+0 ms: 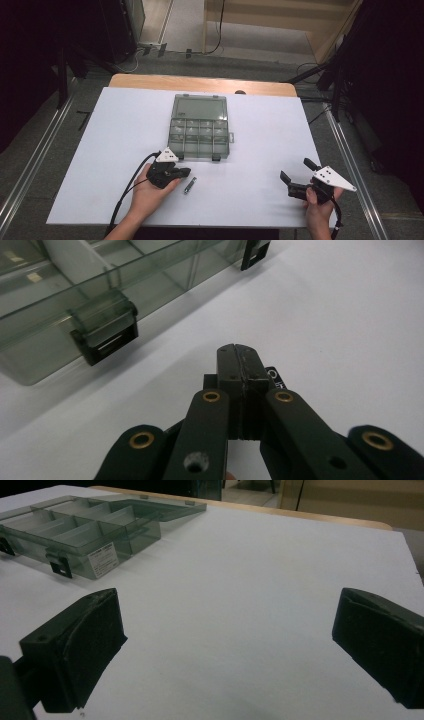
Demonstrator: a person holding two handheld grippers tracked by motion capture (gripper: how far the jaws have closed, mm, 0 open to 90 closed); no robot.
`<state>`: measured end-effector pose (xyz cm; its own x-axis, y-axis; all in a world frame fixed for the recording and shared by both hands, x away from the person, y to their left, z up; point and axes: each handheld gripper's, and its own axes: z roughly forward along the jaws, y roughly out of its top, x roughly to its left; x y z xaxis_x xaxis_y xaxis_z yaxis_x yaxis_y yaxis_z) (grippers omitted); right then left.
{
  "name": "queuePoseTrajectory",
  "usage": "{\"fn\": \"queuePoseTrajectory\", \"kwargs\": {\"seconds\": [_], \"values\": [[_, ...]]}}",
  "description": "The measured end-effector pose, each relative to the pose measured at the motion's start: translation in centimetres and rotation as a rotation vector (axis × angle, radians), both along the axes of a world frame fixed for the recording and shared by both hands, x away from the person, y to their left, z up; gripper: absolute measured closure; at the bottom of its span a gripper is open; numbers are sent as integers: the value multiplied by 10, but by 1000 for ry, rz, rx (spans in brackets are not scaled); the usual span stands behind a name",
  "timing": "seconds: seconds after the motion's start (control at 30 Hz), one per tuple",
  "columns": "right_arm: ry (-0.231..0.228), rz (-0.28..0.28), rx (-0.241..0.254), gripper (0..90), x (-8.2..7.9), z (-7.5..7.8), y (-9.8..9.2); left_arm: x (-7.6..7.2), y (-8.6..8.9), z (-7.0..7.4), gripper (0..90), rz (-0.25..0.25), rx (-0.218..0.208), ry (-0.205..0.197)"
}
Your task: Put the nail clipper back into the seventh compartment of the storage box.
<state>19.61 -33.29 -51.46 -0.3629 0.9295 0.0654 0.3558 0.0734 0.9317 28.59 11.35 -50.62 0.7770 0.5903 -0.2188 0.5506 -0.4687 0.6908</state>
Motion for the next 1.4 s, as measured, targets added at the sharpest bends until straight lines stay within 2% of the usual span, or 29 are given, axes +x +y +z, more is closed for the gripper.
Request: {"fn": "queuePoseTrajectory", "kwargs": {"seconds": [0.37, 0.9, 1.4], "values": [[2, 1, -4, 6, 0, 0, 1, -1, -12, -2, 895, -15, 29, -2], [3, 0, -11, 7, 0, 0, 1, -3, -20, -3, 895, -48, 21, 12], [4, -2, -13, 8, 0, -1, 1, -7, -30, -3, 895, -98, 17, 18]]}}
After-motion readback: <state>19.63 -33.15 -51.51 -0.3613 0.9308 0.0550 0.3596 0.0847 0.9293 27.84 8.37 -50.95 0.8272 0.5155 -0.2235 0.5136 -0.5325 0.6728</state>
